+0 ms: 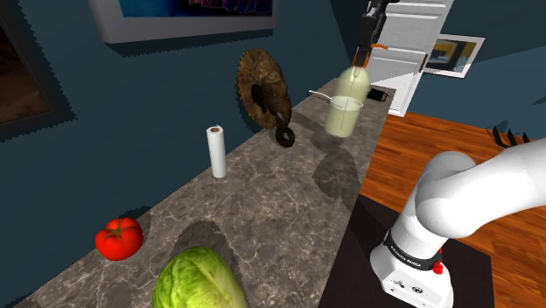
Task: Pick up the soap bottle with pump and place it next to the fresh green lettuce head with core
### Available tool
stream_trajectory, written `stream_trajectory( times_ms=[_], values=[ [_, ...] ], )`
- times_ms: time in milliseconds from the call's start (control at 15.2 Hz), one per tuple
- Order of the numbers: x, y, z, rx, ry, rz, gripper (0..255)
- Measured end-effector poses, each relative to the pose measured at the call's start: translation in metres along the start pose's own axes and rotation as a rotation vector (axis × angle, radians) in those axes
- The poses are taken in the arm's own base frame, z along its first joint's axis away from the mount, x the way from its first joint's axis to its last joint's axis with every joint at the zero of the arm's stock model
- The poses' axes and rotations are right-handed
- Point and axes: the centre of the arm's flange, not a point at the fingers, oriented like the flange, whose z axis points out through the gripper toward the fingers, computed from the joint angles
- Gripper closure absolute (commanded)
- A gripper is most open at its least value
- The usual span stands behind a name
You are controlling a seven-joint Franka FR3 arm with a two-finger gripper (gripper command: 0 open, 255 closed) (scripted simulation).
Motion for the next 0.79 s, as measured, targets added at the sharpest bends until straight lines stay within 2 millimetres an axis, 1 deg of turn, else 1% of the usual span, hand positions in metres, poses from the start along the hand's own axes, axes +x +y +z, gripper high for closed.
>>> stream_trajectory(
  times_ms=[132,264,396,462,660,792],
  values=[
    [-0.007,-0.023,0.003,0.0,0.0,0.0,255],
    [-0.01,-0.053,0.003,-0.001,0.0,0.0,255],
    [-0.014,-0.078,0.003,0.0,0.0,0.0,255],
    [-0.019,-0.092,0.002,-0.001,0.0,0.0,255],
    [-0.024,-0.131,0.002,-0.001,0.0,0.0,255],
    [-0.028,-0.154,0.003,0.0,0.0,0.0,255]
  ],
)
